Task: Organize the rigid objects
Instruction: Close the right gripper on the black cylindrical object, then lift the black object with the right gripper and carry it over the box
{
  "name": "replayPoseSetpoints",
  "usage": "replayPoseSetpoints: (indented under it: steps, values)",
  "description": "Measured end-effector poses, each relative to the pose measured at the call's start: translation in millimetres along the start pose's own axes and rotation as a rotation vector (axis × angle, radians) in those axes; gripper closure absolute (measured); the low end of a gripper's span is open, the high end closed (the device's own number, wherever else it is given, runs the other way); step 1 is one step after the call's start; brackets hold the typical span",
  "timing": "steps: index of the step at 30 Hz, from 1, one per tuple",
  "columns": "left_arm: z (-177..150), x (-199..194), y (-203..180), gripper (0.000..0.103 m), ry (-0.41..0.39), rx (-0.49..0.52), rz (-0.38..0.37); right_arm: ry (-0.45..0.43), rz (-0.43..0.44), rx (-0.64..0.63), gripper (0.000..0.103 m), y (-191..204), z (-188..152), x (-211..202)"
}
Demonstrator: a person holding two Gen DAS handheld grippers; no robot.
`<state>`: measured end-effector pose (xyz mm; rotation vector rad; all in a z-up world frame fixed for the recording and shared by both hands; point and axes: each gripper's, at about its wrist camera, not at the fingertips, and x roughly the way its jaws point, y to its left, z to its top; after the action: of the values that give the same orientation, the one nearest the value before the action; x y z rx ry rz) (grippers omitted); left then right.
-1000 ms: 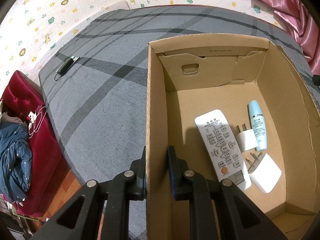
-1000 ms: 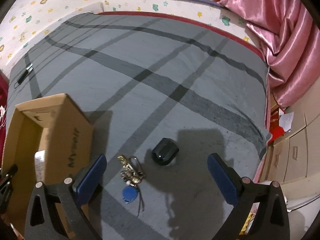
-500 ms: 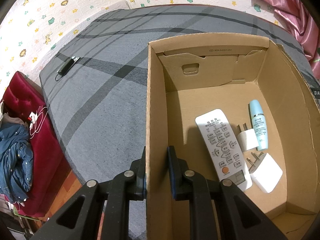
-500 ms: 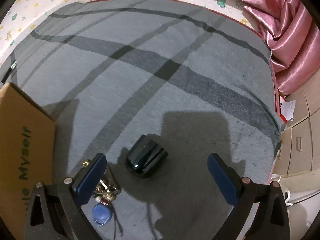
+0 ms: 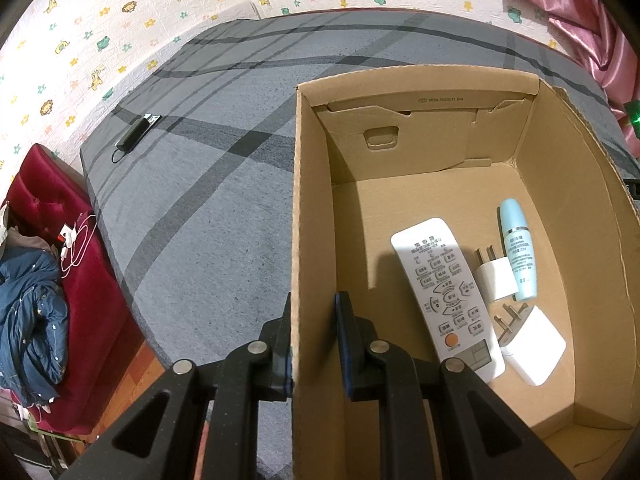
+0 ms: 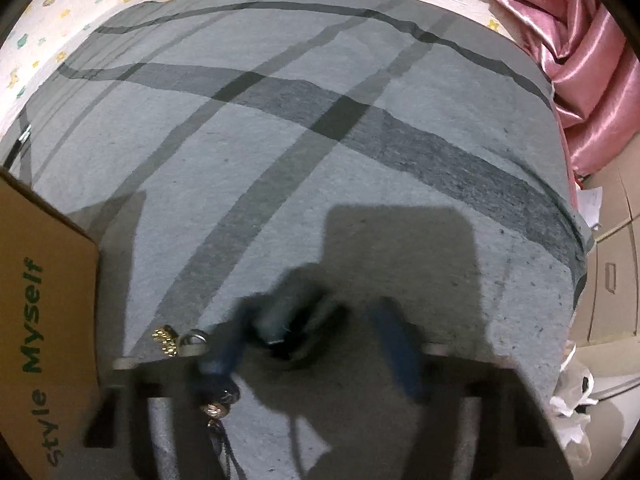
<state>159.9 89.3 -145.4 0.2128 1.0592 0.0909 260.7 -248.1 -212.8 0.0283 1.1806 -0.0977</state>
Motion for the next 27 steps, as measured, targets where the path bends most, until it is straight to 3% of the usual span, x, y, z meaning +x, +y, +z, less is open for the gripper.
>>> replayPoseSetpoints:
  steps: [12, 27]
  values:
    - [0.2, 0.2, 0.0, 0.085, 0.0, 0.002, 0.003, -0.022, -0.013, -0.022, 0.051, 11.7, -5.8, -23.1]
    - [-0.5, -2.7, -1.1, 0.085, -0.003, 0.005, 0.014, -0.084, -0.015, -0.054, 0.051, 28.4, -18.2, -85.0]
